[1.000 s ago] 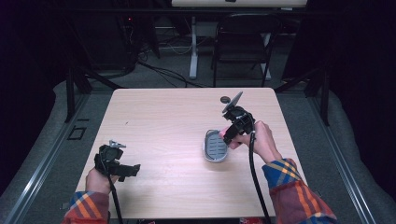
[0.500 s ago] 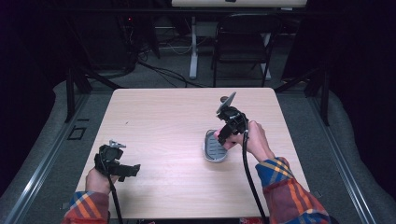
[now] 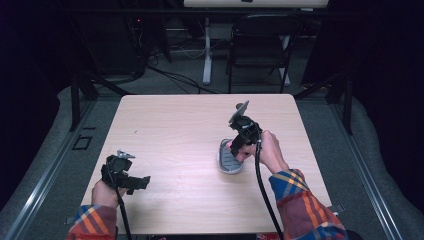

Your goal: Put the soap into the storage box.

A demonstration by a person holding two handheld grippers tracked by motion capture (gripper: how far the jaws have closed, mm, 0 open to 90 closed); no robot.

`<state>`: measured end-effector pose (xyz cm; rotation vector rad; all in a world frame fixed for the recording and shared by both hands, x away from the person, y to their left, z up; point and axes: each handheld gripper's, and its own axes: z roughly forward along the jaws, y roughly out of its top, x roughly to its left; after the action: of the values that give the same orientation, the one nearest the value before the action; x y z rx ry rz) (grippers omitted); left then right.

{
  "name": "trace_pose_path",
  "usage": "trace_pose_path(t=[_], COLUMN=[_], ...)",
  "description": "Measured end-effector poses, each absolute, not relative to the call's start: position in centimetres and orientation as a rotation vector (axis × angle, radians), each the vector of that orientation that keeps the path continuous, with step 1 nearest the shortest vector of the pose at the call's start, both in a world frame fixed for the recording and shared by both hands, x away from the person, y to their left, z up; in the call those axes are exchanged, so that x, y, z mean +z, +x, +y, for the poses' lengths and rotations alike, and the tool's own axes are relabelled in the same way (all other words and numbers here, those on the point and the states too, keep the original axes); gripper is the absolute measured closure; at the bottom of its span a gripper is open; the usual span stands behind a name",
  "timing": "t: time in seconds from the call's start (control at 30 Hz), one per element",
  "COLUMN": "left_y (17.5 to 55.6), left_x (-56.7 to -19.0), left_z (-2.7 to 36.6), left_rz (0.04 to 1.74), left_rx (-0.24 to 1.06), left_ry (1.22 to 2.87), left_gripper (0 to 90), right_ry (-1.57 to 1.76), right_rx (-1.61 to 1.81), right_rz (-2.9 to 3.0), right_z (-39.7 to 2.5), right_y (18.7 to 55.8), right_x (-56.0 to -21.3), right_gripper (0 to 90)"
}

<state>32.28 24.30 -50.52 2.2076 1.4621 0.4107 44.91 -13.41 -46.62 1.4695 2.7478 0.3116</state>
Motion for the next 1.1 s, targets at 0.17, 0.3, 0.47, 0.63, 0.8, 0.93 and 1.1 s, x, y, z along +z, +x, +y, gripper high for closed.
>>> trace_pose_path(t=[0.17,0.3,0.47,0.63,0.8,0.93,1.1], left_y=[32.3,32.3,32.3,32.3,32.3,32.3,32.3], left_x=[-50.5,-50.5,-50.5,-50.5,-50.5,-50.5,-50.5], left_z=[24.3,24.3,24.3,24.2,24.3,24.2,24.2], left_rz=[1.464,1.457,1.459,1.456,1.455,1.454,1.454], left_rx=[0.409,0.408,0.406,0.407,0.403,0.404,0.405], left_ry=[2.205,2.215,2.215,2.216,2.219,2.216,2.217], left_gripper=[0.2,0.2,0.2,0.2,0.2,0.2,0.2], right_ry=[1.477,1.477,1.485,1.492,1.502,1.507,1.541], right_rx=[0.313,0.315,0.308,0.302,0.311,0.287,0.309], right_rz=[2.747,2.754,2.755,2.760,2.745,2.756,2.726], right_z=[-13.3,-13.2,-13.1,-13.0,-13.0,-12.9,-13.1], right_y=[45.1,45.1,45.2,45.3,45.4,45.5,45.6], right_x=[-47.0,-47.2,-47.6,-47.8,-48.2,-48.4,-48.6], right_gripper=[37.1,37.2,37.2,37.1,37.1,37.1,37.1])
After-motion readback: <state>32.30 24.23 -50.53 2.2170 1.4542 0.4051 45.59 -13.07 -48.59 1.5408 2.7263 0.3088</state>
